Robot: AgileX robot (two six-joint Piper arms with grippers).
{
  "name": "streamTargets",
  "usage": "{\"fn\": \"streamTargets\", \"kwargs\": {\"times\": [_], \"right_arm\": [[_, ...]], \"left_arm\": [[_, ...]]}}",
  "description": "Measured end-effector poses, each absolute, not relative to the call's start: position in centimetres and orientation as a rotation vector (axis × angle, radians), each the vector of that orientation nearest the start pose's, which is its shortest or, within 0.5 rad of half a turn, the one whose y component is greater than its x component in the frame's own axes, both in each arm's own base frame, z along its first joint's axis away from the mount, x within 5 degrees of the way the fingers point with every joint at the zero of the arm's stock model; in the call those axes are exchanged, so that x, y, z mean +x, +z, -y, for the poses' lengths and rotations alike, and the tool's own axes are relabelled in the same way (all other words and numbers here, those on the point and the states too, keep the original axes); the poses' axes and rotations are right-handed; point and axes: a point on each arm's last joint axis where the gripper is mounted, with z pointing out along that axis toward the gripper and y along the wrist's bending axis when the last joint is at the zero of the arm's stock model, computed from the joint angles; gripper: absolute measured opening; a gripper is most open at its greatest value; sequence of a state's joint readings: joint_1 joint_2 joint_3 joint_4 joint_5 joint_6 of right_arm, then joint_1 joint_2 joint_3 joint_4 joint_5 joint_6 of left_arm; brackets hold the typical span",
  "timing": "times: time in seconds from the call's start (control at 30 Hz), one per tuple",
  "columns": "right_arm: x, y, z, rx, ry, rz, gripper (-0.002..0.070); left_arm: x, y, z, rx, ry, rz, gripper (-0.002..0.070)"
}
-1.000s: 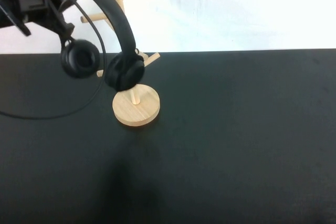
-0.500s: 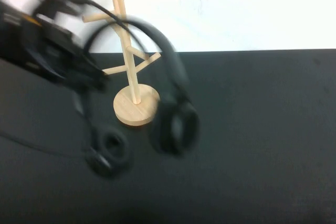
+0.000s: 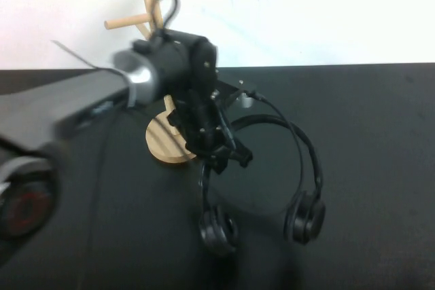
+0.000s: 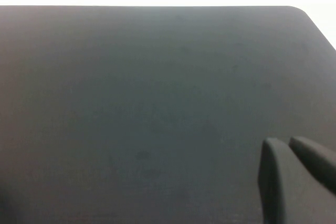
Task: Take out the headphones from the headphone stand
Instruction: Place the headphones on the table
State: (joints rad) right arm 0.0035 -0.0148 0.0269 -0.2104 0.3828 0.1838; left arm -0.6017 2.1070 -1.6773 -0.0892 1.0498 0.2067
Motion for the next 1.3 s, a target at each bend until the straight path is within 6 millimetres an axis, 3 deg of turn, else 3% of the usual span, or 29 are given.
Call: {"fn": "streamTargets", "kwargs": {"times": [0.27, 0.43, 0.63, 0.7, 0.87, 0.93, 1.03, 1.13, 1.2, 1.3], "right_arm": [[5.2, 17.1, 0.7, 0.04, -0.079, -1.87, -0.0009], [5.2, 17.1, 0.7, 0.04, -0.079, -1.87, -0.0009], [5.2, 17.1, 0.7, 0.04, -0.079, -1.87, -0.0009], [5.2, 17.1, 0.7, 0.04, -0.079, -1.87, -0.0009], [5.2, 17.1, 0.7, 0.04, -0.079, -1.87, -0.0009], [5.2, 17.1, 0.7, 0.04, -0.079, -1.87, -0.0009], [5.2, 17.1, 0.7, 0.04, -0.079, -1.87, -0.0009], [5.2, 17.1, 0.7, 0.04, -0.079, -1.87, -0.0009], [5.2, 17.1, 0.7, 0.04, -0.079, -1.87, -0.0009], [5.2, 17.1, 0.7, 0.04, -0.079, -1.87, -0.0009]], "left_arm": [[39.4, 15.3, 26.3, 1.047, 0.063, -2.877, 0.0065], [39.8, 13.7, 26.5, 1.049, 0.084, -2.907, 0.0065], [39.8, 13.3, 26.6, 1.083, 0.08, -2.913, 0.0071], [39.7, 13.1, 26.7, 1.1, 0.063, -2.915, 0.0111], [39.6, 13.0, 27.0, 1.089, 0.006, -2.93, 0.0335], [39.6, 13.0, 27.0, 1.089, 0.006, -2.93, 0.0388], [39.3, 14.3, 27.2, 1.092, 0.002, -2.9, 0.0419], [38.5, 17.9, 27.8, 1.09, -0.011, -2.823, 0.041], [37.6, 21.2, 28.3, 1.078, -0.038, -2.754, 0.0363], [35.4, 27.5, 28.2, 1.04, -0.099, -2.633, 0.02]]}}
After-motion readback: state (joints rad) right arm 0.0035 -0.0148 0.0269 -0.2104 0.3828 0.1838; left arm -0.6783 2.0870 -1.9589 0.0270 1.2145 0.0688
